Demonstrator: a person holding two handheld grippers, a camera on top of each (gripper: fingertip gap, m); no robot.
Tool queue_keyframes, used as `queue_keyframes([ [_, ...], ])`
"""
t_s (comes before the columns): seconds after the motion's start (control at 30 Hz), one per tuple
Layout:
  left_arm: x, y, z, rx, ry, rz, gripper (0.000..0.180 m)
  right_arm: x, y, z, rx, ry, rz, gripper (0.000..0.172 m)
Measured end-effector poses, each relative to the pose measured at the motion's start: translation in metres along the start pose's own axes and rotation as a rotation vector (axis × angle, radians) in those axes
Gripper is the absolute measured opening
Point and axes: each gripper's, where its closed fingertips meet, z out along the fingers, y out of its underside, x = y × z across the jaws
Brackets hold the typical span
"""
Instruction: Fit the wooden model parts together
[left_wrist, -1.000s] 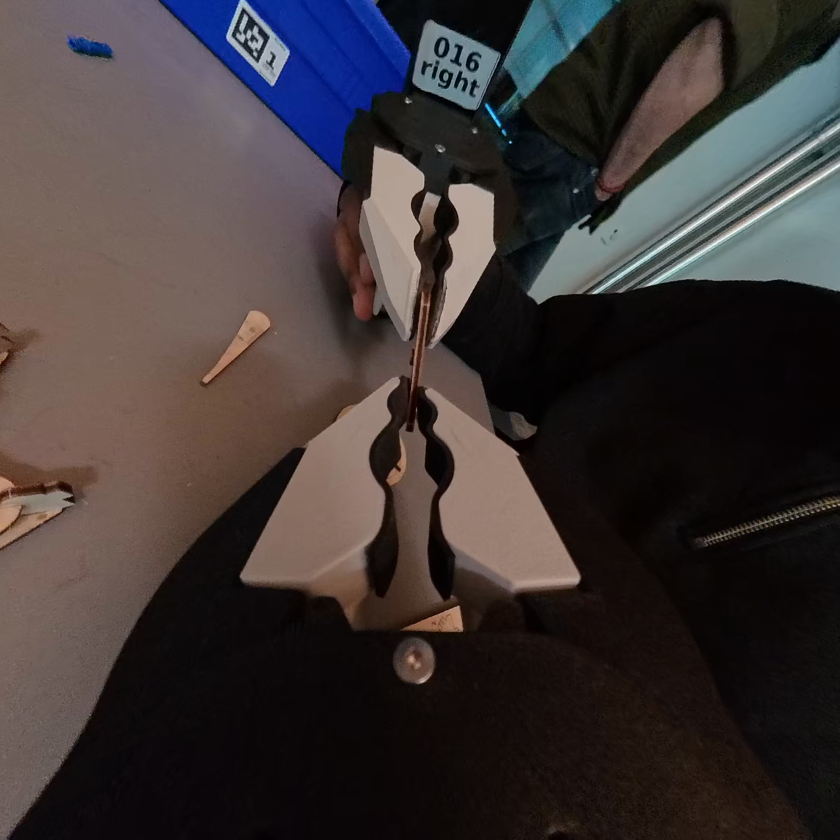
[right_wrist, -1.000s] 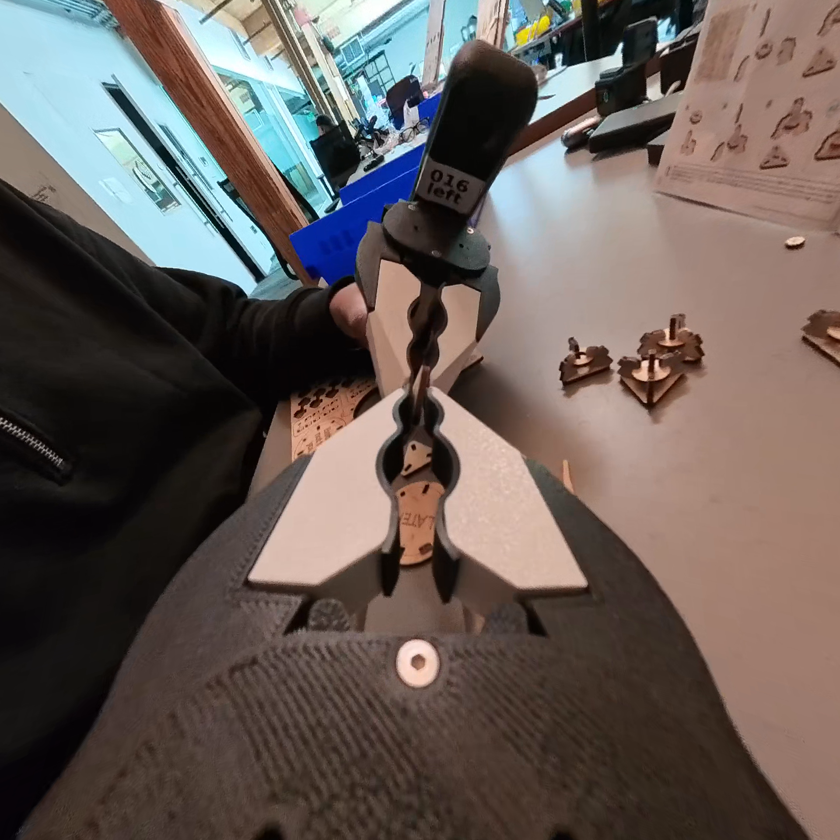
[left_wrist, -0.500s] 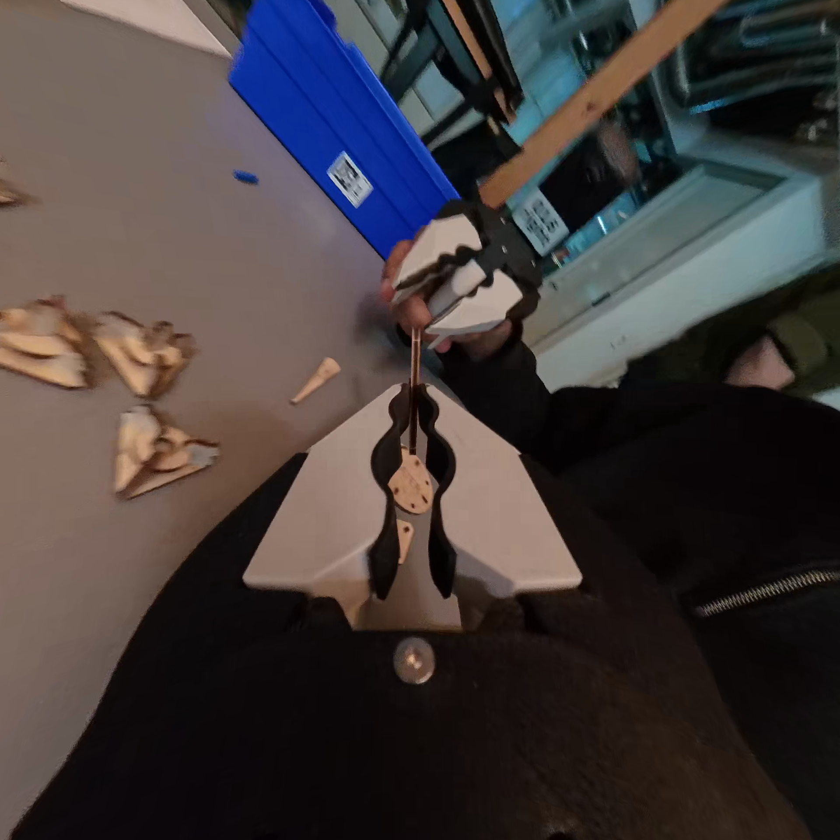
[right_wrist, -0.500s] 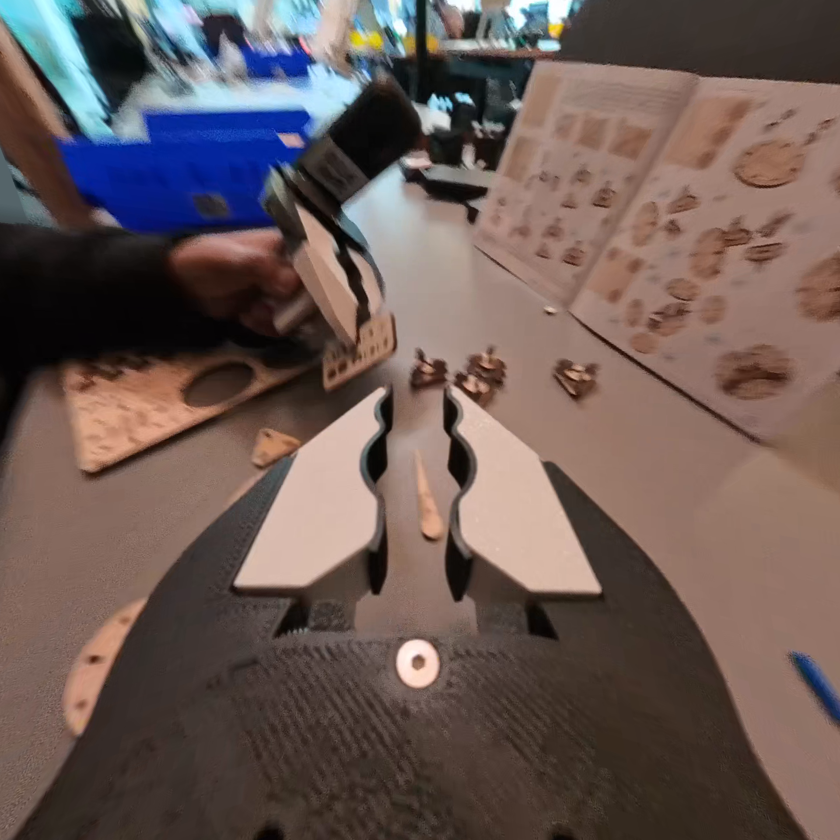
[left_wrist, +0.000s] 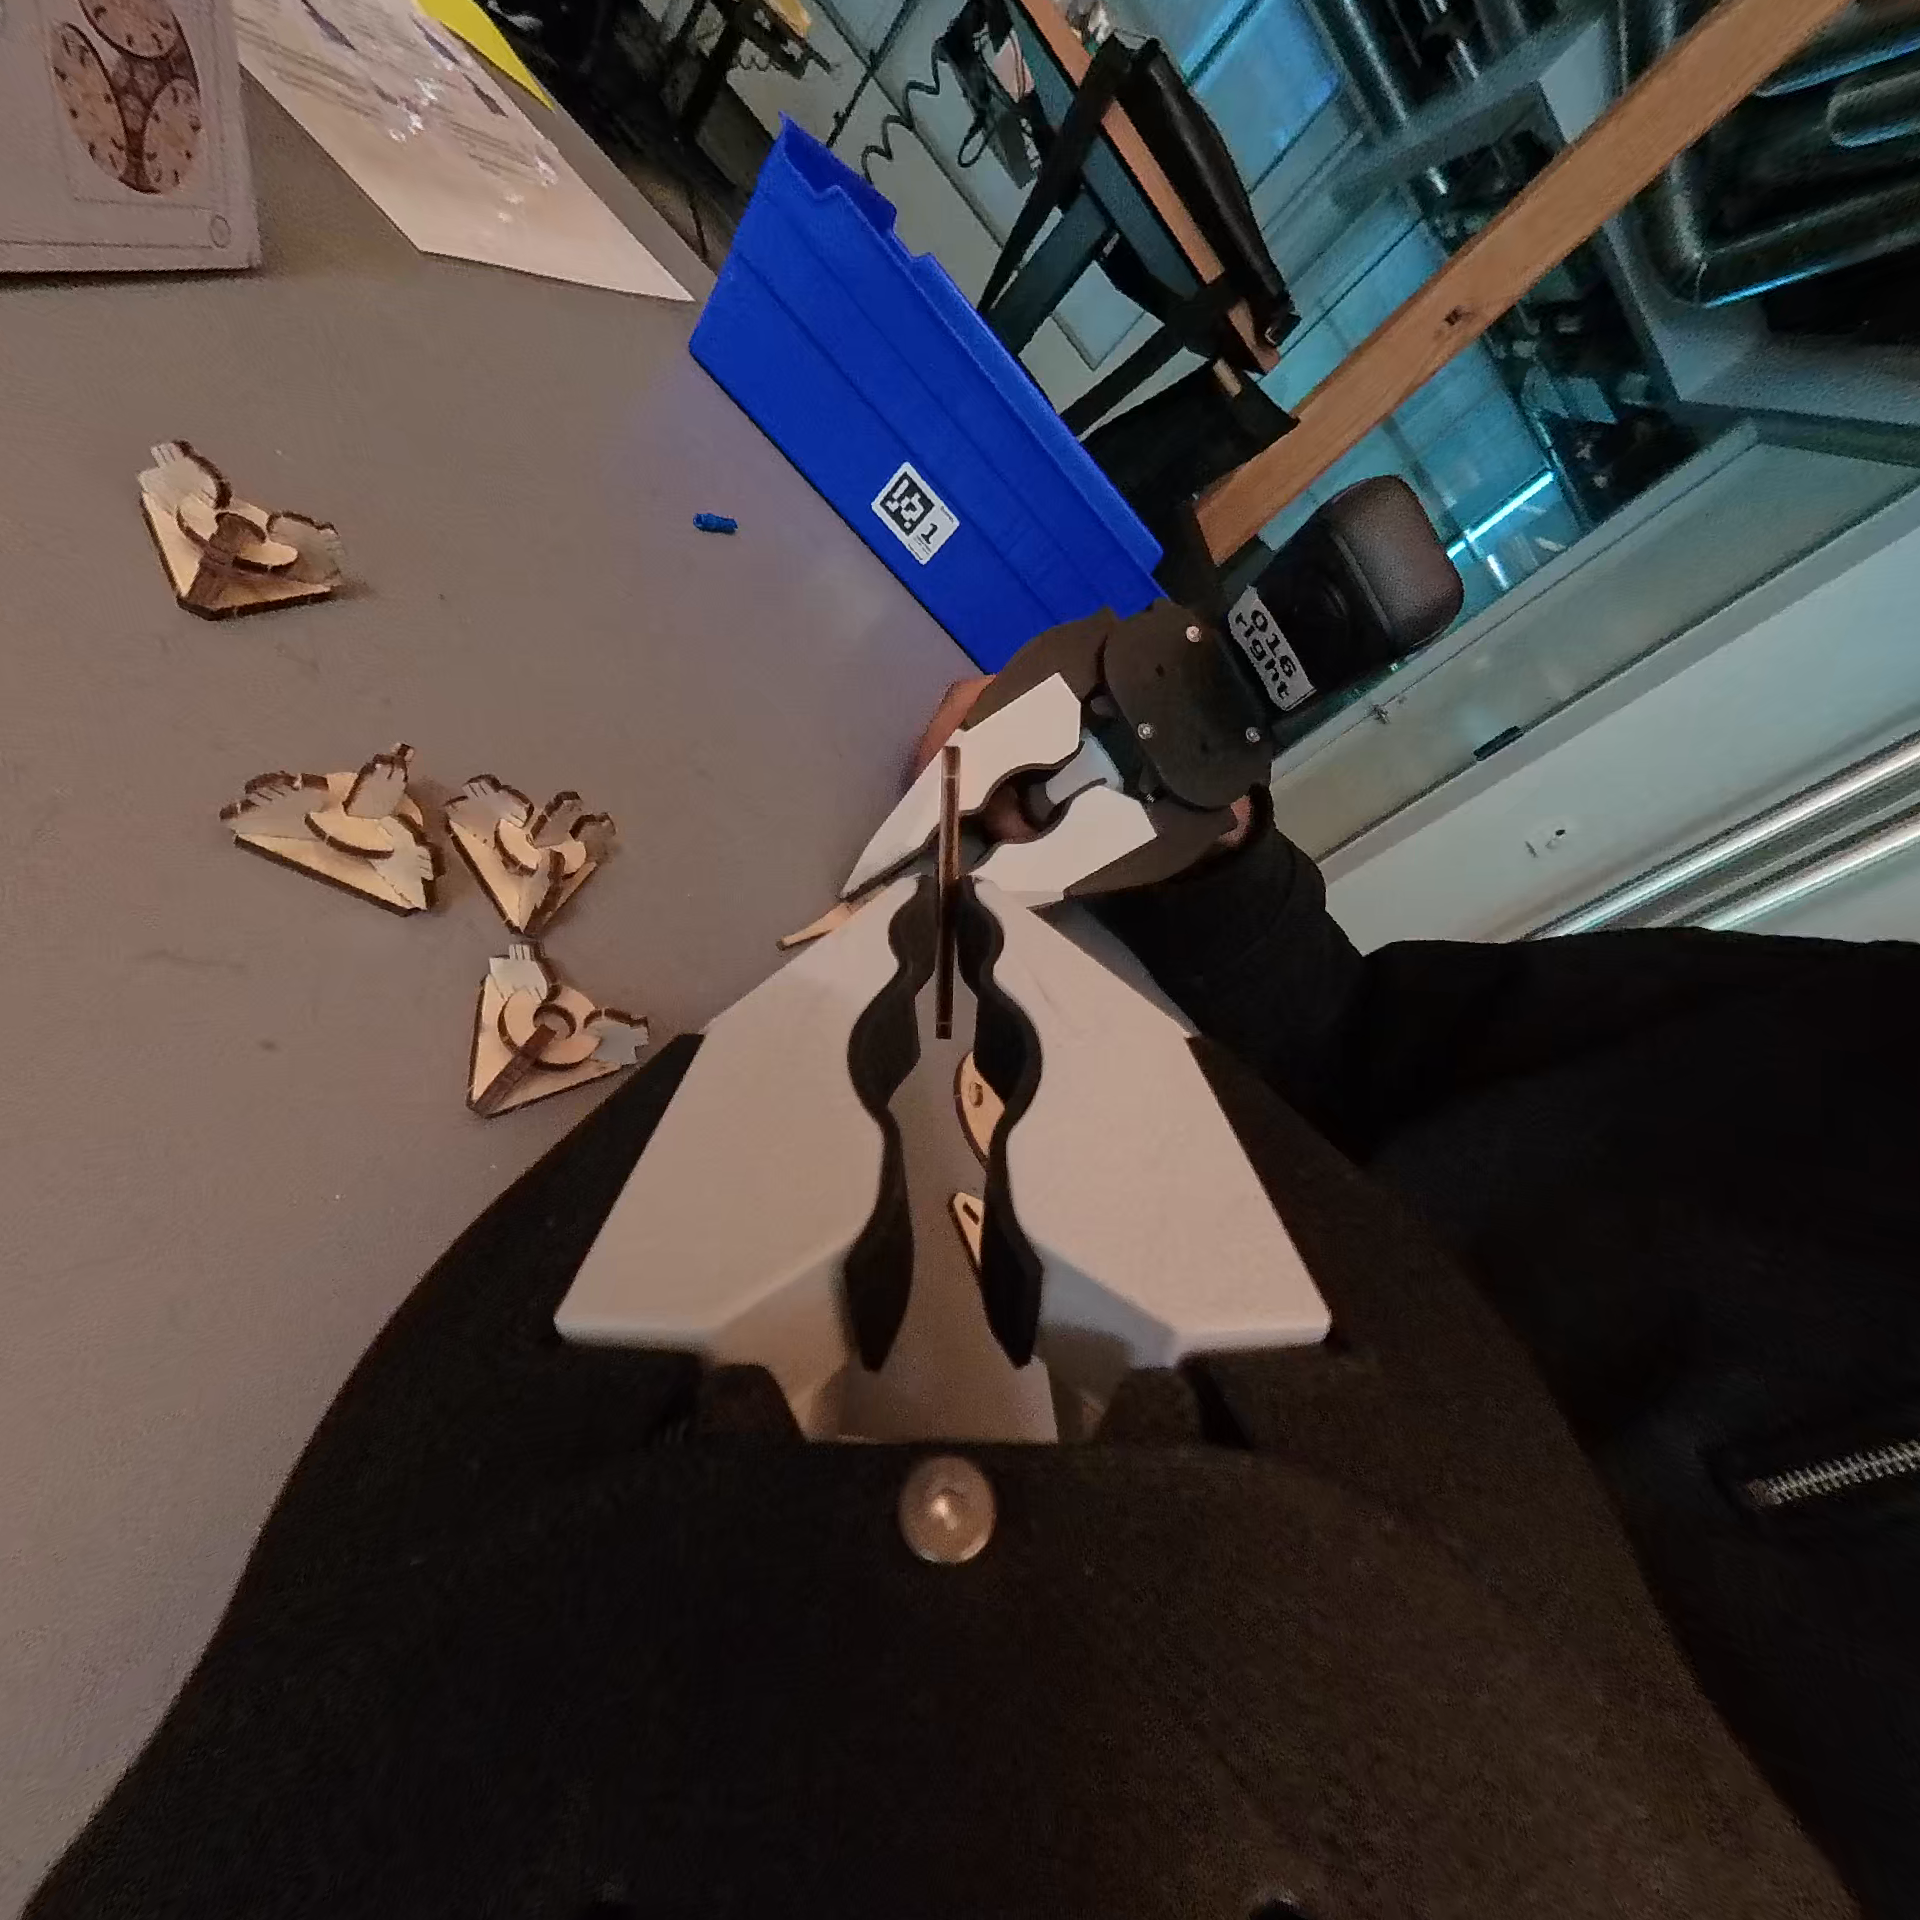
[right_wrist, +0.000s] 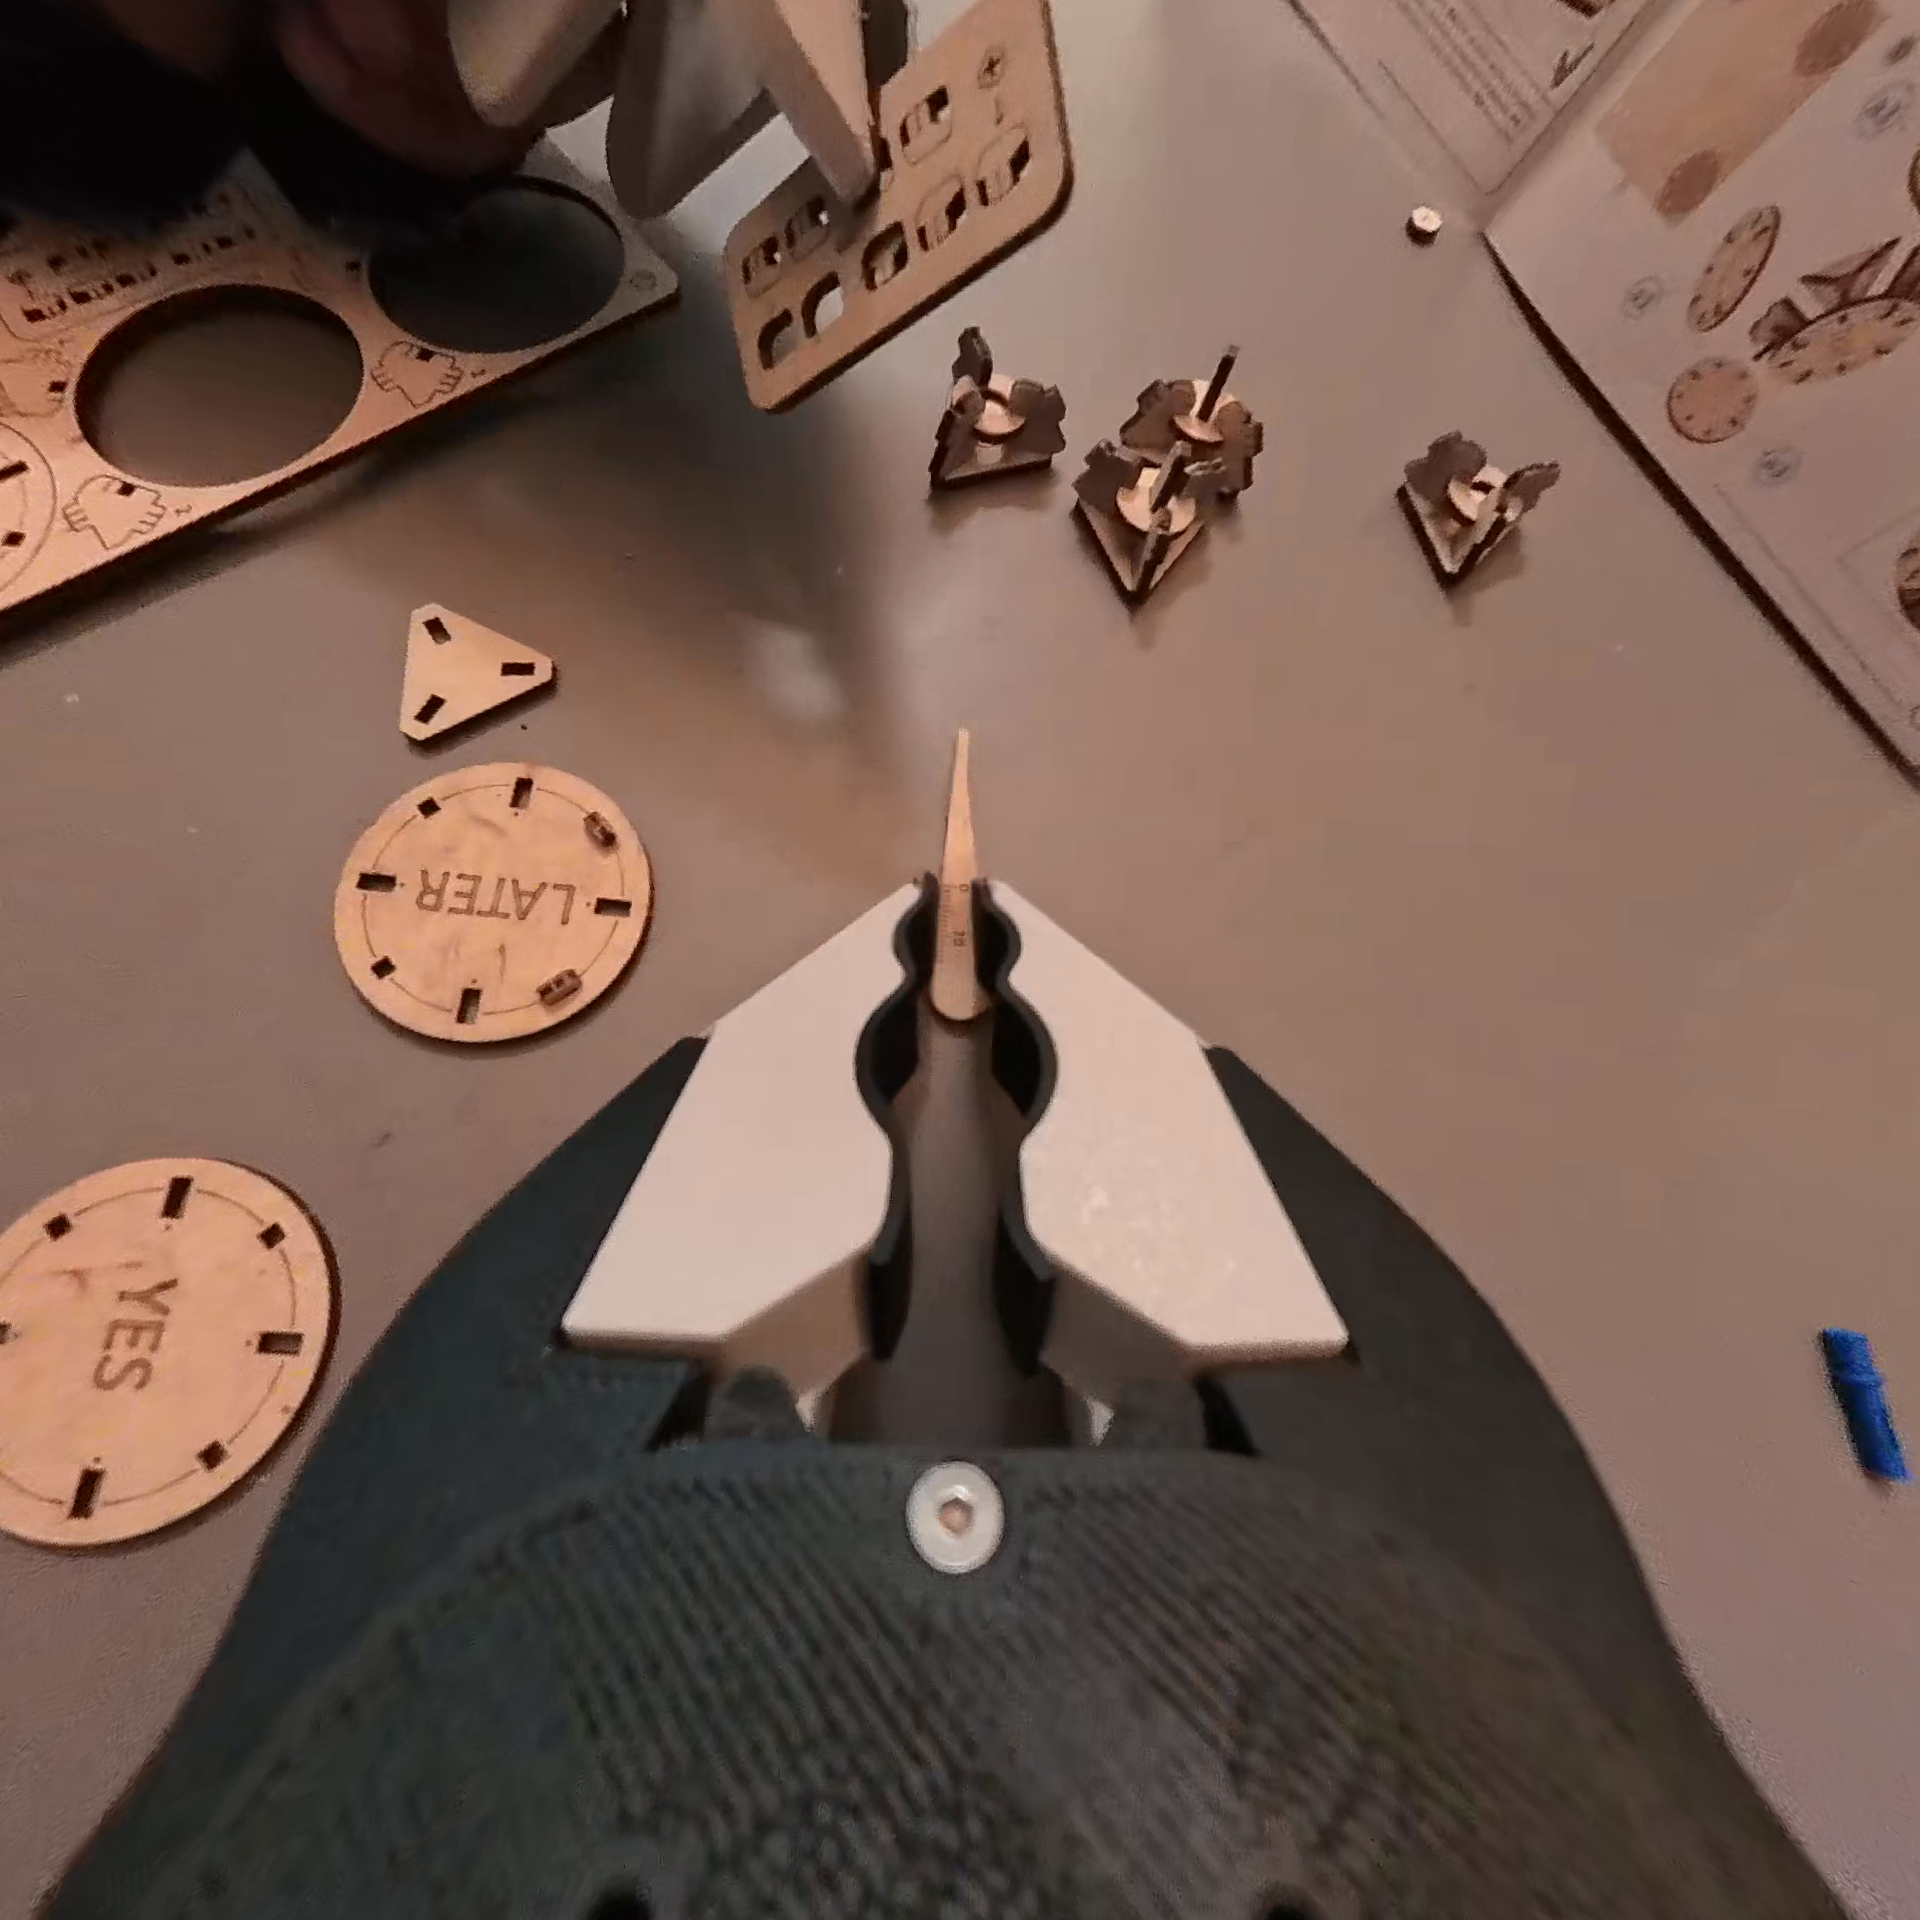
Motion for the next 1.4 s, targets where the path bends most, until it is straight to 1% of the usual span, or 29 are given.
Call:
queue_keyframes([
  [0.17, -0.001, -0.002, -0.001, 0.01, -0.013, 0.021, 0.0, -0.004, -0.001, -0.001, 0.005, -0.041, 0.016, 0.005],
  [0.3, -0.001, -0.003, -0.002, 0.021, -0.005, 0.012, 0.0, -0.005, -0.014, -0.009, 0.093, -0.072, 0.055, 0.005],
  [0.37, -0.001, -0.004, -0.002, 0.027, -0.004, 0.011, 0.0, 0.01, -0.012, -0.016, 0.108, -0.009, 0.069, 0.009],
  [0.4, 0.0, -0.005, -0.003, 0.029, -0.001, 0.011, 0.0, 0.021, -0.01, -0.022, 0.111, 0.04, 0.071, 0.001],
  [0.47, 0.001, -0.005, -0.003, 0.028, 0.004, 0.012, 0.0, 0.033, -0.012, -0.035, 0.158, 0.053, 0.111, 0.0],
  [0.53, 0.001, -0.004, -0.003, 0.023, 0.002, 0.017, 0.0, 0.05, -0.016, -0.049, 0.23, 0.088, 0.197, 0.0],
  [0.57, 0.001, -0.004, -0.002, 0.022, 0.004, 0.015, 0.0, 0.063, -0.014, -0.055, 0.246, 0.15, 0.217, 0.0],
  [0.6, 0.0, -0.004, -0.002, 0.023, 0.007, 0.012, 0.0, 0.082, -0.007, -0.061, 0.238, 0.252, 0.217, 0.0],
  [0.63, 0.0, -0.004, -0.002, 0.025, 0.01, 0.008, 0.0, 0.102, 0.004, -0.068, 0.205, 0.379, 0.206, 0.008],
  [0.7, 0.001, -0.004, -0.002, 0.028, 0.016, 0.001, 0.0, 0.137, 0.033, -0.077, 0.087, 0.6, 0.184, 0.027],
  [0.73, 0.001, -0.004, -0.002, 0.029, 0.019, 0.0, 0.0, 0.15, 0.048, -0.078, 0.022, 0.661, 0.207, 0.037],
  [0.77, 0.002, -0.004, -0.001, 0.029, 0.023, -0.001, 0.0, 0.158, 0.063, -0.074, -0.049, 0.676, 0.256, 0.038],
  [0.8, 0.002, -0.003, -0.001, 0.027, 0.026, -0.002, 0.0, 0.162, 0.074, -0.069, -0.115, 0.656, 0.316, 0.036],
  [0.83, 0.003, -0.003, 0.0, 0.025, 0.028, -0.002, 0.0, 0.166, 0.075, -0.066, -0.118, 0.643, 0.358, 0.02],
  [0.9, 0.003, -0.002, 0.001, 0.021, 0.03, -0.001, 0.0, 0.164, 0.072, -0.057, -0.098, 0.562, 0.397, 0.004],
  [1.0, 0.004, -0.002, 0.001, 0.024, 0.033, -0.001, 0.0, 0.161, 0.07, -0.054, -0.088, 0.526, 0.395, 0.003],
  [1.2, 0.003, -0.003, 0.001, 0.033, 0.042, -0.02, 0.0, 0.155, 0.059, -0.044, -0.075, 0.444, 0.307, 0.003],
  [1.23, 0.003, -0.004, 0.0, 0.039, 0.042, -0.02, 0.0, 0.154, 0.058, -0.044, -0.07, 0.438, 0.307, 0.007],
  [1.3, 0.002, -0.005, -0.001, 0.046, 0.04, -0.019, 0.0, 0.154, 0.057, -0.045, -0.059, 0.439, 0.308, 0.026],
  [1.4, 0.002, -0.007, -0.002, 0.056, 0.045, -0.023, 0.0, 0.156, 0.057, -0.047, -0.052, 0.448, 0.321, 0.039],
])
